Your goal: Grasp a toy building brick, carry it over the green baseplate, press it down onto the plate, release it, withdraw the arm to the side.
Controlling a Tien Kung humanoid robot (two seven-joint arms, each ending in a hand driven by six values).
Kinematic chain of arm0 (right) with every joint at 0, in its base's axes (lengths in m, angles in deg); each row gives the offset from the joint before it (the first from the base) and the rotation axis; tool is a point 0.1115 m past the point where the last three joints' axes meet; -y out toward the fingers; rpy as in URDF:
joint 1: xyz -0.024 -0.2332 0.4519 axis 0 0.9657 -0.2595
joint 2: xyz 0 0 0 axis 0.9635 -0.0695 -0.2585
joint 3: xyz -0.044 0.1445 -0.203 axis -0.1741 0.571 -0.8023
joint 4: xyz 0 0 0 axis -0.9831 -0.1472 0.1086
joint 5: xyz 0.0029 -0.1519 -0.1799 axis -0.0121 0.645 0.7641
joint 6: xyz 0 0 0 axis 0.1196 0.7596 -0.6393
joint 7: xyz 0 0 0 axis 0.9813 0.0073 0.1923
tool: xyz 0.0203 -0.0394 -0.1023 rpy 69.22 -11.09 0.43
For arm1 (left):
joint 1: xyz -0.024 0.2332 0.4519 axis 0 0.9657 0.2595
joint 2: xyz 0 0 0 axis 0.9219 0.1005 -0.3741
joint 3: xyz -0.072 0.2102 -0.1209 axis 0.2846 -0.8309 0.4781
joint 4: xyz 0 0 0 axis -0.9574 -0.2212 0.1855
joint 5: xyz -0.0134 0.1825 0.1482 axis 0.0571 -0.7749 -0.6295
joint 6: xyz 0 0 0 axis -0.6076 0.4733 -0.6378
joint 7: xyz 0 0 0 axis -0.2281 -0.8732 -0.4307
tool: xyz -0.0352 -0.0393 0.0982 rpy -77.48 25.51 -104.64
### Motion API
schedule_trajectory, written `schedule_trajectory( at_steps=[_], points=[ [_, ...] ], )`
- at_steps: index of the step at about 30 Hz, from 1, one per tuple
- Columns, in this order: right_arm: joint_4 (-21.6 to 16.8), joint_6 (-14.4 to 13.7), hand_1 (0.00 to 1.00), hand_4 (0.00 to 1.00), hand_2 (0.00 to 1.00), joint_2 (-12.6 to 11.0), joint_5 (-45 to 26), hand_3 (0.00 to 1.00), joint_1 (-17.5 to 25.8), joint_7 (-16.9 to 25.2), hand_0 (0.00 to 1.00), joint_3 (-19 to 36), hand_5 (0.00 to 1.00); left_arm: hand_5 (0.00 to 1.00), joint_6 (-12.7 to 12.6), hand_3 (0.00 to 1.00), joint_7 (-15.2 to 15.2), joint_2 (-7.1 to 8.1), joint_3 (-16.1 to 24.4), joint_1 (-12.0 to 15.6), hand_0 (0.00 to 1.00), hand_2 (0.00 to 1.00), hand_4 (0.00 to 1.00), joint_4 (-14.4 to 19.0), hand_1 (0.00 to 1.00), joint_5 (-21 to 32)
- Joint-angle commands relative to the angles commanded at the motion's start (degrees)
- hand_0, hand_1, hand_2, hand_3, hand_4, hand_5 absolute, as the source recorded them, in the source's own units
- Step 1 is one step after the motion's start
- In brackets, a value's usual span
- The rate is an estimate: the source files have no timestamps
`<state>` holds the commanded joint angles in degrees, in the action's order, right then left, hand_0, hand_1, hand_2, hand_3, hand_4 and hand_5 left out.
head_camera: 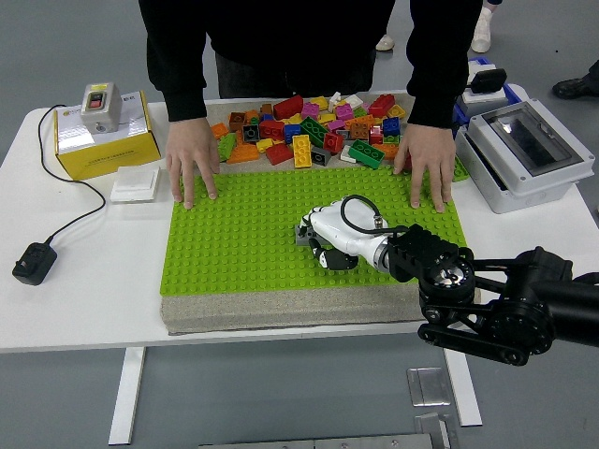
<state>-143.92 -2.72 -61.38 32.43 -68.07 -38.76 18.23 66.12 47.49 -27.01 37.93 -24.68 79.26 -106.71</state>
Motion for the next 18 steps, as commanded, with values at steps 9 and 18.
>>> schedule_trajectory(
  at_steps=[9, 18],
  points=[
    [2.6, 0.0, 0.201, 0.275, 0.773, 1.2, -1.7, 0.728, -0.3, 0.3, 0.083, -1.8, 0.353, 0.472, 0.0, 0.699, 0.0, -0.02, -0.2, 0.0, 0.750, 0.651, 0.388, 0.0, 0.694, 0.1],
    [2.7, -0.1, 0.200, 0.277, 0.772, 1.4, -2.1, 0.724, -0.2, 0.5, 0.083, -2.2, 0.354, 0.472, 0.0, 0.700, -0.1, -0.05, -0.2, 0.1, 0.751, 0.651, 0.388, 0.0, 0.694, 0.1]
  ],
)
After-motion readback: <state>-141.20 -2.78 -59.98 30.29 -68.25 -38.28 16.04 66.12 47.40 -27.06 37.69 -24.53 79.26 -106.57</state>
